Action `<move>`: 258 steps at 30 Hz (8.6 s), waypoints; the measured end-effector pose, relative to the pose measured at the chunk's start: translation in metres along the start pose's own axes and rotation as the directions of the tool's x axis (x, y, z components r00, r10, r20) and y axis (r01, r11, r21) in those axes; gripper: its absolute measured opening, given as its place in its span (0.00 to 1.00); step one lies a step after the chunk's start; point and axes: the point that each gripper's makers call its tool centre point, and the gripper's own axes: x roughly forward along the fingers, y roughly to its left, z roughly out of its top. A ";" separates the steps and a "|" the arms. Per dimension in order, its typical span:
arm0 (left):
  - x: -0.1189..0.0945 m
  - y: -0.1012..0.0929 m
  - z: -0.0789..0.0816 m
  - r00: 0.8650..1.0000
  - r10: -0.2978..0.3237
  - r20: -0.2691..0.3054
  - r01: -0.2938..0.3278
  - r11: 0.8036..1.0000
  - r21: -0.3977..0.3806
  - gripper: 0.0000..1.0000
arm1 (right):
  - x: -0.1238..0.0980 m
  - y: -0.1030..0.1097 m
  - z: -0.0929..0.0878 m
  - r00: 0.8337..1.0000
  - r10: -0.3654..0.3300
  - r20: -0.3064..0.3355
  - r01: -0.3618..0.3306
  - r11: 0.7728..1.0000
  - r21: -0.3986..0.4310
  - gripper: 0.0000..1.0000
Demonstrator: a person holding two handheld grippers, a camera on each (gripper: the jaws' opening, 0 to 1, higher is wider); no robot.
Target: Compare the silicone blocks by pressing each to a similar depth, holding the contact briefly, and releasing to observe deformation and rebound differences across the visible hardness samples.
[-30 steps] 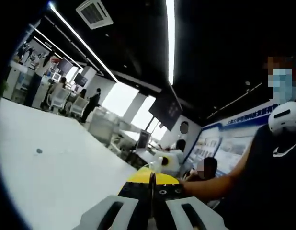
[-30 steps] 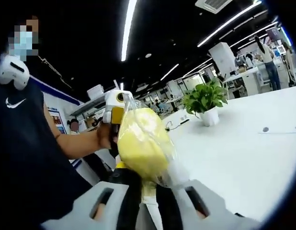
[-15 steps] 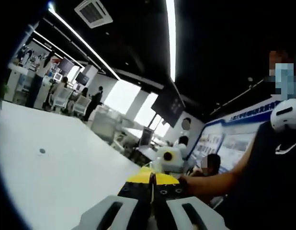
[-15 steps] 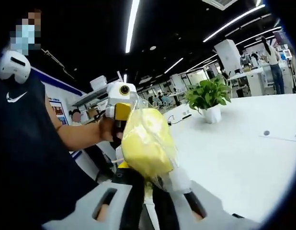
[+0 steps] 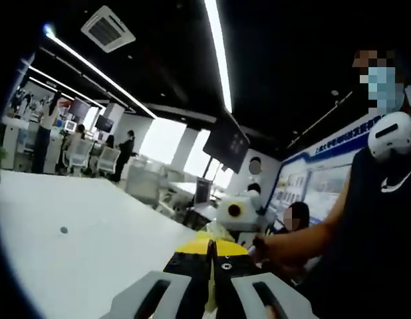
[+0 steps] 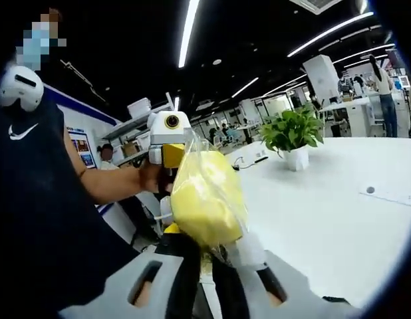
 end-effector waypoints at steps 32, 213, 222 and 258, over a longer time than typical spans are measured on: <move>-0.003 0.002 -0.006 0.998 0.054 -0.019 -0.054 0.998 0.011 0.00 | 0.005 0.001 -0.004 0.999 0.038 0.021 -0.039 0.998 0.039 0.01; -0.119 0.180 -0.237 0.754 0.605 -0.255 -0.649 0.632 -0.423 0.00 | -0.178 -0.091 -0.167 0.670 -0.733 -0.117 0.735 0.678 -0.037 0.97; -0.124 0.195 -0.242 0.709 0.652 -0.271 -0.703 0.622 -0.343 0.00 | -0.177 -0.089 -0.175 0.674 -0.727 -0.133 0.732 0.681 -0.015 0.97; -0.173 0.211 -0.229 0.611 0.746 -0.265 -0.782 0.621 -0.054 0.86 | -0.178 -0.105 -0.177 0.676 -0.717 -0.167 0.730 0.684 0.018 0.97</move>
